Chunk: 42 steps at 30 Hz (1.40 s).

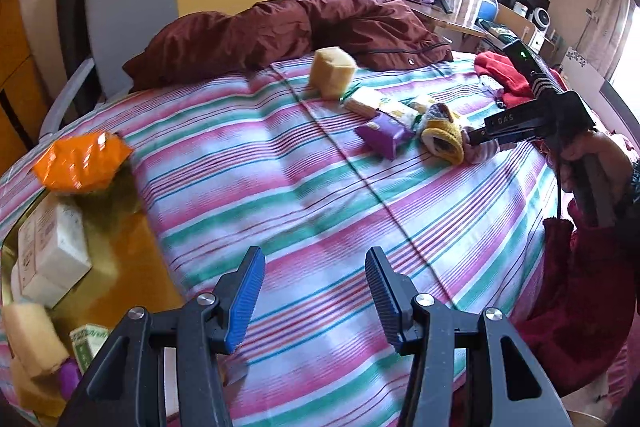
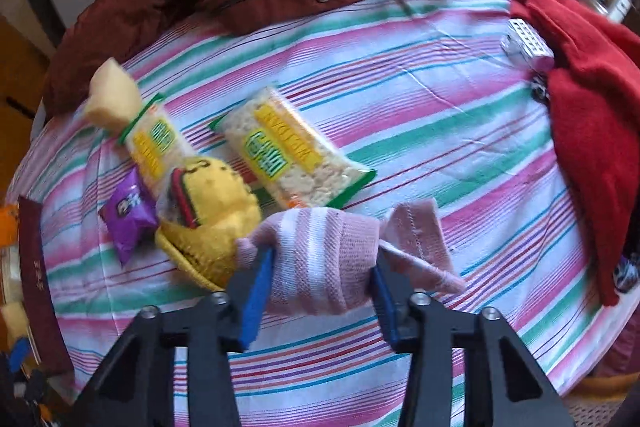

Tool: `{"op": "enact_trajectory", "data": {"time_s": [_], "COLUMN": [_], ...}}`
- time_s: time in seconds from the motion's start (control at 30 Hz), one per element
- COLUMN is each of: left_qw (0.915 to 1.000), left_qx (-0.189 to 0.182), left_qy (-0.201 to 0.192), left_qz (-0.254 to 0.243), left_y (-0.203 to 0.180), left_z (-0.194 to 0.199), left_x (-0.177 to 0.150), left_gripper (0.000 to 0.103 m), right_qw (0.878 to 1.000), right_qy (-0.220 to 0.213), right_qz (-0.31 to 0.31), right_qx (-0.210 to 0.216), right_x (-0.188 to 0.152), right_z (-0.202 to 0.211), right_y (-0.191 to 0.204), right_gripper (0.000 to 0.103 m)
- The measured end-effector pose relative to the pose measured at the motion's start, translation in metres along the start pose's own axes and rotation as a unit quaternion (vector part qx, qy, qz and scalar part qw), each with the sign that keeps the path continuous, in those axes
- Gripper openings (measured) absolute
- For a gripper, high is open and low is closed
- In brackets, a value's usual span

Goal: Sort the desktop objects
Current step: 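Move both tools back to the remaining items on the bed, then grasp the purple snack packet with the left tool while the right tool grasps the pink sock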

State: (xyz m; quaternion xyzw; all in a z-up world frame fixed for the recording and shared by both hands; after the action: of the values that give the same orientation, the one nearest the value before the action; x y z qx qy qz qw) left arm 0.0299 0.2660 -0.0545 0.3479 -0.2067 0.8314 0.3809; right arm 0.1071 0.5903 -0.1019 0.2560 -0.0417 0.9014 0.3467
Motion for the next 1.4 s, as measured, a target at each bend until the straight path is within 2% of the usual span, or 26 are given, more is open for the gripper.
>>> {"op": "enact_trajectory", "data": {"time_s": [0.13, 0.27, 0.53, 0.7, 0.8, 1.23, 1.4], "left_qw": [0.9998, 0.9995, 0.9980, 0.9943, 0.9934, 0.9865, 0.9866], "left_qx": [-0.019, -0.028, -0.050, -0.068, -0.070, -0.077, -0.087], "left_qy": [0.001, 0.004, 0.025, 0.041, 0.047, 0.043, 0.043], "left_qz": [-0.005, -0.013, -0.030, -0.072, -0.078, -0.139, -0.131], "left_y": [-0.014, -0.028, -0.048, -0.061, -0.063, -0.080, -0.081], "left_z": [-0.019, -0.047, -0.107, -0.140, -0.153, -0.180, -0.186], "left_x": [0.015, 0.031, 0.056, 0.064, 0.066, 0.073, 0.071], "left_gripper": [0.053, 0.053, 0.053, 0.053, 0.053, 0.054, 0.045], "right_qw": [1.000, 1.000, 0.999, 0.999, 0.999, 1.000, 0.999], "right_qy": [-0.012, -0.021, -0.034, -0.026, -0.025, -0.020, -0.017], "right_qz": [0.003, 0.013, 0.012, 0.029, 0.028, 0.019, 0.025], "right_qx": [0.000, -0.002, -0.011, -0.013, -0.011, -0.011, -0.016], "right_x": [0.000, 0.003, 0.009, 0.007, 0.008, 0.008, 0.008], "right_z": [0.006, 0.010, 0.010, 0.005, 0.006, 0.002, -0.002], "right_y": [0.000, 0.002, -0.001, 0.005, 0.004, 0.000, 0.001], "right_gripper": [0.031, 0.028, 0.027, 0.027, 0.027, 0.033, 0.035]}}
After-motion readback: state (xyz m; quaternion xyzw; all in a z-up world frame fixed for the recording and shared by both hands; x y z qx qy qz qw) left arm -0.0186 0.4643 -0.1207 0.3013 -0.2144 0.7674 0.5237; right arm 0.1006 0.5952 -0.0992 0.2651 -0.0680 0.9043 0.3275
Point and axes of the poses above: each gripper's, at about its wrist camera, not at the fingertips, and z roughly against the way its jaws point, y to its left, x to its top, the point moved 2 cm from there along -z, roughly the way its jaws point, and after that the axes turned 13 degrees about -y, right-handed, at the moved point
